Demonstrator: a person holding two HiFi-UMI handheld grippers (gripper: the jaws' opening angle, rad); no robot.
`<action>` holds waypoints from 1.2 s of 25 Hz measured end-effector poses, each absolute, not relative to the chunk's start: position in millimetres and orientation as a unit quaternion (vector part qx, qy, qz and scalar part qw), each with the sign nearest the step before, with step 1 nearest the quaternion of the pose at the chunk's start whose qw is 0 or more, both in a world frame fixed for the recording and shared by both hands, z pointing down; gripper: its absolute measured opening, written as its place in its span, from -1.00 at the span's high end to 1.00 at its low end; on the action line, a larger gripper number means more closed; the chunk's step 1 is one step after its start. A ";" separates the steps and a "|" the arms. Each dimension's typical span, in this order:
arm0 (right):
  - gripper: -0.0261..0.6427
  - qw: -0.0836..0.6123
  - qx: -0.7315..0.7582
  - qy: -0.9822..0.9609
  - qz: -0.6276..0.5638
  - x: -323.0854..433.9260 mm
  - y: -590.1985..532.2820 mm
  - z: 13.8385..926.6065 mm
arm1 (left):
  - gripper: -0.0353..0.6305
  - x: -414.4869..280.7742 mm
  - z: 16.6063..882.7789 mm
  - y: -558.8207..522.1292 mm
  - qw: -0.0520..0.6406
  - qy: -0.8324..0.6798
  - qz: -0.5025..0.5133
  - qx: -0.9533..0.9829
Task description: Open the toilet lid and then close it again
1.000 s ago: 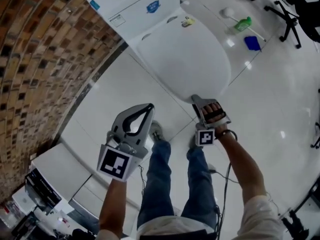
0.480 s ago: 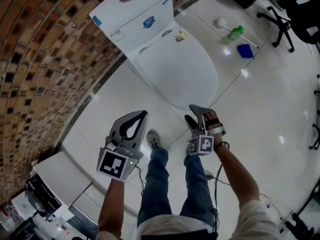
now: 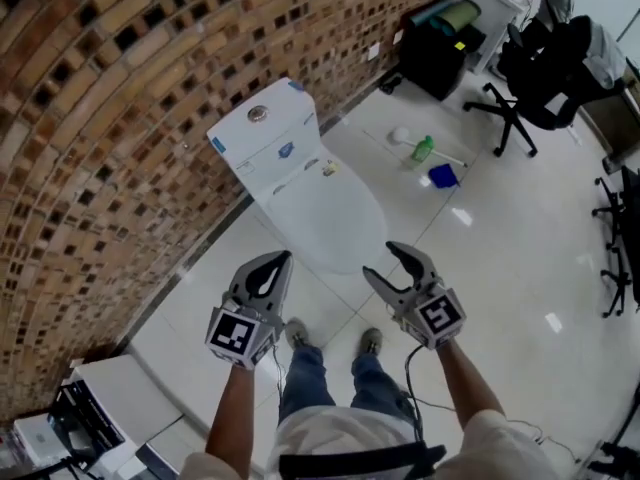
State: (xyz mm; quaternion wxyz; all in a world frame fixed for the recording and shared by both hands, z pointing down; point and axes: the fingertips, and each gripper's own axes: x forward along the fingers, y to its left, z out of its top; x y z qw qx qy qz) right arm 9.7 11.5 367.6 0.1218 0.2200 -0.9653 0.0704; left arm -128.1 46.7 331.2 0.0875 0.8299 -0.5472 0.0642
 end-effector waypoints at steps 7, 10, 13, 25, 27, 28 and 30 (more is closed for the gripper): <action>0.16 0.106 0.211 -0.970 0.067 29.8 38.9 303.7 | 0.90 -87.4 275.7 75.5 0.080 -0.533 0.049 0.841; 0.17 0.106 0.212 -0.969 0.068 31.4 46.0 297.8 | 0.90 -77.3 270.7 81.6 0.070 -0.525 0.056 0.846; 0.17 0.106 0.208 -0.970 0.066 32.7 49.4 297.9 | 0.90 -73.4 263.5 83.0 0.059 -0.522 0.061 0.849; 0.17 0.118 0.211 -0.968 0.062 41.0 49.6 291.3 | 0.90 -67.7 252.4 79.6 0.054 -0.526 0.061 0.847; 0.17 0.120 0.210 -0.969 0.059 41.4 49.7 290.8 | 0.90 -67.4 254.7 79.4 0.057 -0.526 0.063 0.846; 0.17 0.119 0.210 -0.969 0.058 41.1 49.2 290.6 | 0.91 -67.7 255.3 79.2 0.058 -0.526 0.063 0.846; 0.17 0.118 0.211 -0.969 0.058 40.6 47.8 291.3 | 0.91 -68.9 257.7 78.3 0.064 -0.526 0.068 0.846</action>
